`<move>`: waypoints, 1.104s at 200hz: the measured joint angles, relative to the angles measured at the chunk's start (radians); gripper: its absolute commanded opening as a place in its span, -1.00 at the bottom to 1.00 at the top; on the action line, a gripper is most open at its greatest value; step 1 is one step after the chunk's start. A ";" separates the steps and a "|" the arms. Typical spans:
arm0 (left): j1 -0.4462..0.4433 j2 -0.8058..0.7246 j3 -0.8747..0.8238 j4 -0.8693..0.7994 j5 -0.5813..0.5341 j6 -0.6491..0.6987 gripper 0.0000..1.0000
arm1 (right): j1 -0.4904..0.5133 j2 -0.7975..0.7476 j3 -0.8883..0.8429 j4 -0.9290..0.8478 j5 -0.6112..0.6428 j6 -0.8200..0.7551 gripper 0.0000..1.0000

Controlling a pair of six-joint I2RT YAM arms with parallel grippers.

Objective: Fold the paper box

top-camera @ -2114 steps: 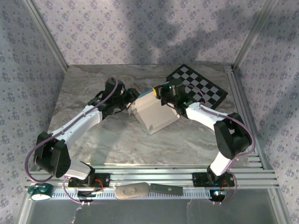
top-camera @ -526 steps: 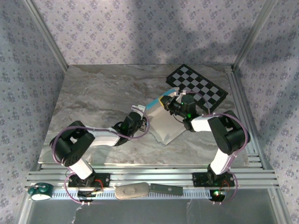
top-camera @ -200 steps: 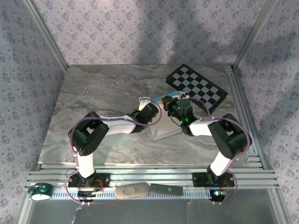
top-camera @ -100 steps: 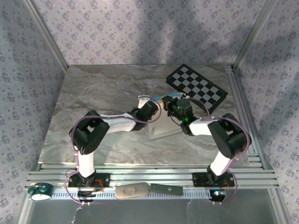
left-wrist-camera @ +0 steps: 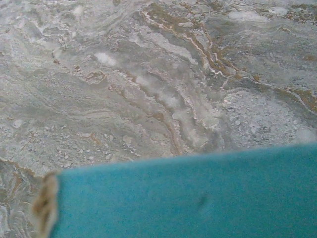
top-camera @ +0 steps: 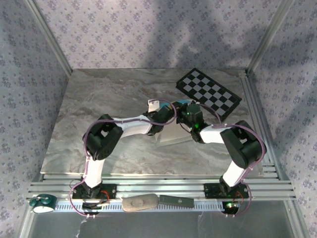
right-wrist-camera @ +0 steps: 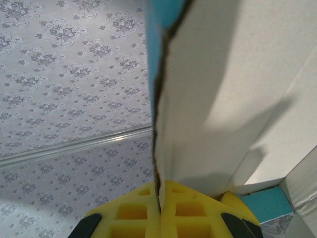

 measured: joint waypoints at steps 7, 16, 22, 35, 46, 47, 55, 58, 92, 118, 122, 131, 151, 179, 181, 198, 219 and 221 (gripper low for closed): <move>0.000 -0.001 -0.009 0.016 0.000 0.005 -1.00 | 0.000 0.000 0.002 -0.003 -0.002 0.000 -1.00; 0.002 -0.008 -0.032 0.052 0.001 0.016 -1.00 | 0.000 0.000 0.003 -0.006 -0.006 0.000 -1.00; 0.003 -0.016 -0.050 0.080 0.008 0.026 -1.00 | 0.000 0.000 0.004 -0.007 -0.006 0.000 -1.00; 0.011 -0.041 -0.094 0.145 0.040 0.052 -0.88 | -0.001 0.000 0.005 -0.010 -0.011 0.000 -1.00; 0.024 -0.064 -0.133 0.201 0.081 0.078 -0.71 | -0.001 0.000 0.007 -0.011 -0.015 0.000 -1.00; 0.026 -0.067 -0.138 0.208 0.085 0.081 -0.69 | -0.001 0.000 0.008 -0.012 -0.016 0.000 -1.00; 0.035 -0.079 -0.160 0.237 0.112 0.098 -0.60 | -0.001 0.000 0.010 -0.018 -0.022 0.000 -1.00; 0.039 -0.083 -0.169 0.245 0.122 0.107 -0.57 | -0.001 0.000 0.010 -0.018 -0.023 0.000 -1.00; 0.066 -0.090 -0.212 0.319 0.207 0.167 -0.43 | -0.001 0.000 0.015 -0.029 -0.033 0.000 -1.00; 0.082 -0.090 -0.217 0.343 0.254 0.200 -0.45 | -0.002 0.000 0.018 -0.035 -0.033 0.000 -1.00; 0.084 -0.090 -0.217 0.345 0.257 0.201 -0.48 | -0.002 0.000 0.018 -0.036 -0.033 0.000 -1.00; 0.087 -0.090 -0.219 0.352 0.267 0.207 -0.66 | -0.002 0.000 0.018 -0.036 -0.034 0.000 -1.00; 0.097 -0.092 -0.224 0.360 0.270 0.226 -1.00 | -0.003 0.000 0.018 -0.036 -0.033 0.000 -1.00; 0.106 -0.092 -0.224 0.361 0.273 0.220 -1.00 | -0.003 0.000 0.023 -0.044 -0.040 0.001 -1.00; 0.106 -0.092 -0.224 0.360 0.271 0.217 -1.00 | -0.003 0.000 0.024 -0.044 -0.041 0.001 -1.00; 0.104 -0.092 -0.224 0.350 0.251 0.192 -1.00 | -0.003 0.000 0.028 -0.052 -0.049 0.001 -1.00; 0.100 -0.092 -0.223 0.338 0.230 0.168 -1.00 | -0.001 0.000 0.036 -0.068 -0.061 0.000 -0.87; 0.100 -0.092 -0.223 0.337 0.228 0.167 -1.00 | -0.001 0.000 0.037 -0.070 -0.063 0.000 -0.83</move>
